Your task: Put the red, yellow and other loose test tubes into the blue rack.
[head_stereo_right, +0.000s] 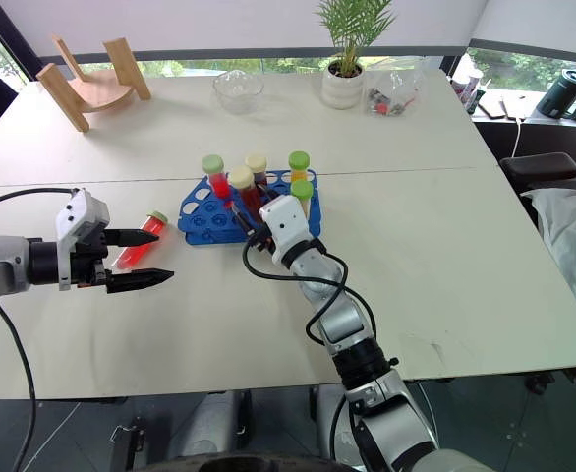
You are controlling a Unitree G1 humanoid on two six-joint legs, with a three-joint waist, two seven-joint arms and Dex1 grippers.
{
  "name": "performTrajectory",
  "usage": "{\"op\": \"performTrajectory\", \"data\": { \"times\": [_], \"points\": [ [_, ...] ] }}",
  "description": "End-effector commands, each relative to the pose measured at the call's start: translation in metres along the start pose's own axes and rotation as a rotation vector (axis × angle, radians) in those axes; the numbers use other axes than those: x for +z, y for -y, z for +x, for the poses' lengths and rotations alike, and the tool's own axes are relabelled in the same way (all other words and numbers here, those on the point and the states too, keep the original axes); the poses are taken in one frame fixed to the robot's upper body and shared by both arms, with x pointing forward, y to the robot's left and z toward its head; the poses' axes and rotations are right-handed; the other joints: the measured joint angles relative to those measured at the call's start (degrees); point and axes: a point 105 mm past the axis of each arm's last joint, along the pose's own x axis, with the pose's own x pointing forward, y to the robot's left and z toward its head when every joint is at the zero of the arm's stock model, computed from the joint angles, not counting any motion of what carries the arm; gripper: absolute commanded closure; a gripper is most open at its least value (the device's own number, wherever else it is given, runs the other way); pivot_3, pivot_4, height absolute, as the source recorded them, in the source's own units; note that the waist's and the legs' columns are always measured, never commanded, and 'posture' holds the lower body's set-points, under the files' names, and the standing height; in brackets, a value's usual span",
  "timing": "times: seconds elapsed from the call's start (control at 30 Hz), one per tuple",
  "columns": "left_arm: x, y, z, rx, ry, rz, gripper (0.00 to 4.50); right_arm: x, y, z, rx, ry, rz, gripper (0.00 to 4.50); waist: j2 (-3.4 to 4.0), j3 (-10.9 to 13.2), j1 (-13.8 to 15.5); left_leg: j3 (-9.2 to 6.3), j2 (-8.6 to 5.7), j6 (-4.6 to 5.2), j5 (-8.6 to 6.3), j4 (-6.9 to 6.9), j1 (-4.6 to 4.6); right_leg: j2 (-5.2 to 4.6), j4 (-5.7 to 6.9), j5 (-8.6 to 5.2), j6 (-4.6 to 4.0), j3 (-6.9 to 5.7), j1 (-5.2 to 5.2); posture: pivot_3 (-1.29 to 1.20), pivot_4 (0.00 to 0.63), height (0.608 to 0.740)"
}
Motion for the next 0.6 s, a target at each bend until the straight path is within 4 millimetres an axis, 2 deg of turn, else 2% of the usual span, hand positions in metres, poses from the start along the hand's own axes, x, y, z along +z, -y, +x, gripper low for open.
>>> {"op": "performTrajectory", "data": {
  "times": [0.03,0.23,0.33,0.47,0.6],
  "points": [
    [0.006,-0.001,-0.002,0.010,0.016,0.033,0.00,0.024,0.002,-0.001,-0.013,0.079,-0.031,0.03,0.00,0.0,0.0,0.00,0.00,0.00,0.00,0.00,0.00,0.00,0.00,0.00,0.00,0.00,0.00,0.00,0.150,0.740],
    [0.008,-0.002,0.000,0.006,0.023,0.037,0.00,0.037,0.009,-0.004,-0.027,0.132,-0.054,0.03,0.00,0.0,0.0,0.00,0.00,0.00,0.00,0.01,0.00,0.00,0.00,0.00,0.00,0.00,0.00,0.00,0.150,0.740],
    [0.022,-0.006,-0.008,0.030,0.070,0.033,0.00,0.063,0.006,-0.017,0.047,0.218,-0.051,0.03,0.00,0.0,0.2,0.00,0.00,0.00,0.00,0.00,0.00,0.00,0.00,0.00,0.00,0.00,0.00,0.00,0.150,0.740],
    [0.029,-0.040,-0.031,0.234,0.032,0.020,0.00,0.103,0.014,-0.036,0.200,0.267,0.046,0.03,-0.02,0.0,0.1,-0.06,-0.01,0.00,0.00,0.04,-0.04,0.00,0.00,0.00,0.01,-0.03,0.02,0.00,0.150,0.740],
    [0.034,-0.072,-0.047,0.364,-0.125,-0.015,0.00,0.129,0.022,-0.048,0.375,0.243,0.111,0.03,-0.03,0.0,0.1,-0.11,-0.01,0.01,0.00,0.06,0.02,0.04,0.03,0.00,0.01,-0.08,0.06,0.00,0.150,0.740]
  ]
}}
